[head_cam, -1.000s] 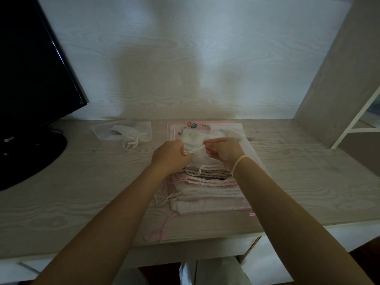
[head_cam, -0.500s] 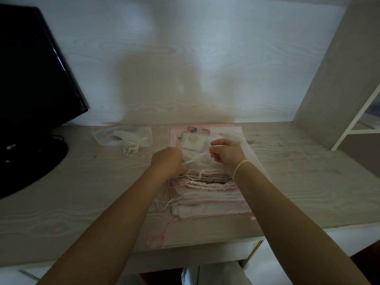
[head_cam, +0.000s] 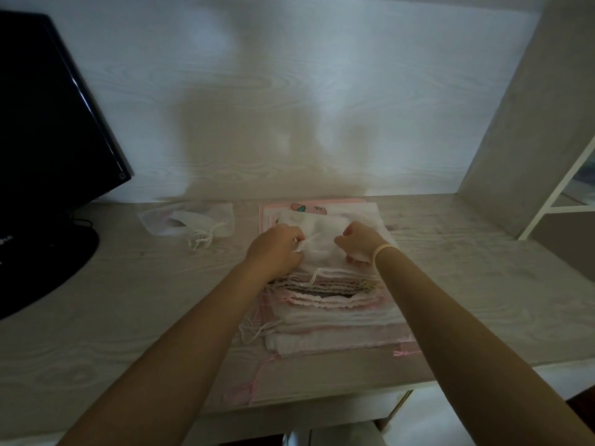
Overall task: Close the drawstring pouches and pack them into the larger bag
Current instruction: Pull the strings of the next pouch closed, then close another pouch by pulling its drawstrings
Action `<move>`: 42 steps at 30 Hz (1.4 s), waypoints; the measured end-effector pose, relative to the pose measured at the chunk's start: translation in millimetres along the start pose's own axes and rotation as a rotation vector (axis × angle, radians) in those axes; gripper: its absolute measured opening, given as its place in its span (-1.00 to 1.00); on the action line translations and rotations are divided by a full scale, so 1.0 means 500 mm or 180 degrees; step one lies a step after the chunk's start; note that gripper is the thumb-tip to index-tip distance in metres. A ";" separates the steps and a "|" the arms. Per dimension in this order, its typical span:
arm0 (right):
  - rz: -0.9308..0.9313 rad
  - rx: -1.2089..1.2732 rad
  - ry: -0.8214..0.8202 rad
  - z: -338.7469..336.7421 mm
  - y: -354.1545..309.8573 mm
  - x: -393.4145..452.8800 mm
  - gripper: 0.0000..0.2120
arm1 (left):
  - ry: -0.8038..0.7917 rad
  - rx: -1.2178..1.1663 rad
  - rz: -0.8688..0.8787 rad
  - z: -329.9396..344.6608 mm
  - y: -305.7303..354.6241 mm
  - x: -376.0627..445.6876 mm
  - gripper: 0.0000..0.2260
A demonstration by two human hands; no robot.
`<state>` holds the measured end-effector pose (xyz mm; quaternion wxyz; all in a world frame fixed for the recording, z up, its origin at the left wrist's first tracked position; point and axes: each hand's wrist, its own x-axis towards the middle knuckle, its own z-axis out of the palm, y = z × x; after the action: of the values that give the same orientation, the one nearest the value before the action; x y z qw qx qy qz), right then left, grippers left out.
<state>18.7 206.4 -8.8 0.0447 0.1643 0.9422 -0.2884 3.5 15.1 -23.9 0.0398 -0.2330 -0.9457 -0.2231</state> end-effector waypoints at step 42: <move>-0.0279 -0.1556 -0.0013 -0.022 0.014 -0.026 -0.31 | -0.0696 -0.0207 -0.0404 0.003 0.031 -0.008 -0.76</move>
<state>33.3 214.4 -1.2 0.0724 0.1070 0.9902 -0.0539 13.9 26.3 -19.7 -0.0853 -0.1968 -0.9495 -0.2289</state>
